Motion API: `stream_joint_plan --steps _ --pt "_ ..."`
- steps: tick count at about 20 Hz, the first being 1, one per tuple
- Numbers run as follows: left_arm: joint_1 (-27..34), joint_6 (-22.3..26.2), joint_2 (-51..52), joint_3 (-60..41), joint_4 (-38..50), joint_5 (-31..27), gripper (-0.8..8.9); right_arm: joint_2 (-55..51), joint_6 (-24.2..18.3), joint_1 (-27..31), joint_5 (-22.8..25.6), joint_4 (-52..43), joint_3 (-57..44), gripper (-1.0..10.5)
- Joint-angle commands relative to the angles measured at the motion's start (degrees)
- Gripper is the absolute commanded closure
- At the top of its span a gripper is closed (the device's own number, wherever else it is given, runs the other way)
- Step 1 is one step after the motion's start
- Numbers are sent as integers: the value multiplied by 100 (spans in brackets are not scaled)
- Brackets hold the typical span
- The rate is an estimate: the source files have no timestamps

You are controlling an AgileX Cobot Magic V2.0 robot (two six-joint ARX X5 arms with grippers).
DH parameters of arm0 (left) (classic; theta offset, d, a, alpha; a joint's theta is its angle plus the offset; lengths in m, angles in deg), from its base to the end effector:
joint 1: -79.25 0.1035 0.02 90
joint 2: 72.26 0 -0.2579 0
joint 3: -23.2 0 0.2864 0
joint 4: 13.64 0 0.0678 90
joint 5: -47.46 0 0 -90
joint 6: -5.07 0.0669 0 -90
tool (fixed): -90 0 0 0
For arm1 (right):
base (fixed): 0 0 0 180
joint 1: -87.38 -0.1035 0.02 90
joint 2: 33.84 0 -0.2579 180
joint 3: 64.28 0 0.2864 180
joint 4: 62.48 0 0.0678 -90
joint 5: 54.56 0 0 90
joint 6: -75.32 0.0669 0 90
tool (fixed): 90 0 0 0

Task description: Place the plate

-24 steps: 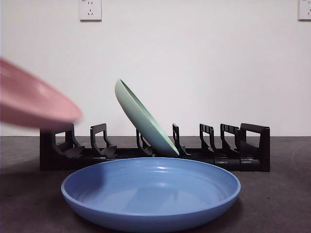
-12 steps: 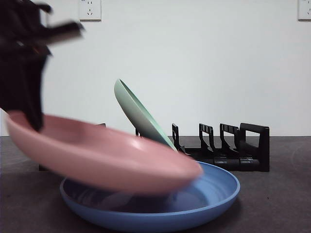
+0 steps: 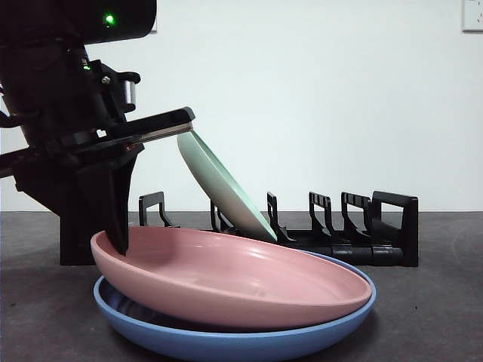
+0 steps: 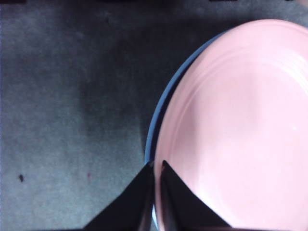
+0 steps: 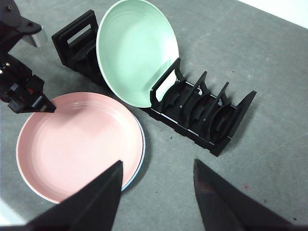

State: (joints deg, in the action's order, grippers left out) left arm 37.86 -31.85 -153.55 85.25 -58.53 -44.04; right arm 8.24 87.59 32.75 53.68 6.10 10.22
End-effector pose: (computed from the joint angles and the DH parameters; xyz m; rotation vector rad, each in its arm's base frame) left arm 0.2338 -0.2037 0.1429 -0.1452 1.1942 -0.2510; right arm 0.1192 0.1317 0.3524 -0.1784 0.5759 0.5521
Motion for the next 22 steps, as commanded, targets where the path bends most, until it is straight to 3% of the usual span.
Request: stream_joint_plan --steps 1,4,8,10,12,16,19,22 --pt "-63 -11 -44 79 -111 28 680 37 42 -42 24 -24 42 713" --pt "-9 402 304 219 -669 24 557 37 42 -42 24 -24 42 713" --pt "393 1340 1390 798 -1849 -492 554 46 85 -42 22 -28 42 713" --pt "754 1923 2208 949 -1952 -863 554 61 83 -42 20 -33 42 713" --pt "1191 2415 3049 953 -2041 -881 554 142 85 -39 -2 -79 42 713" --pt "2072 2728 4503 949 -2745 -922 554 533 160 -31 -103 -352 42 713" --pt "2330 2741 5071 944 -2916 -925 554 1176 258 120 -752 -997 111 713" --pt "2376 2682 5182 944 -2918 -929 554 2319 278 610 -1932 -1582 579 713"
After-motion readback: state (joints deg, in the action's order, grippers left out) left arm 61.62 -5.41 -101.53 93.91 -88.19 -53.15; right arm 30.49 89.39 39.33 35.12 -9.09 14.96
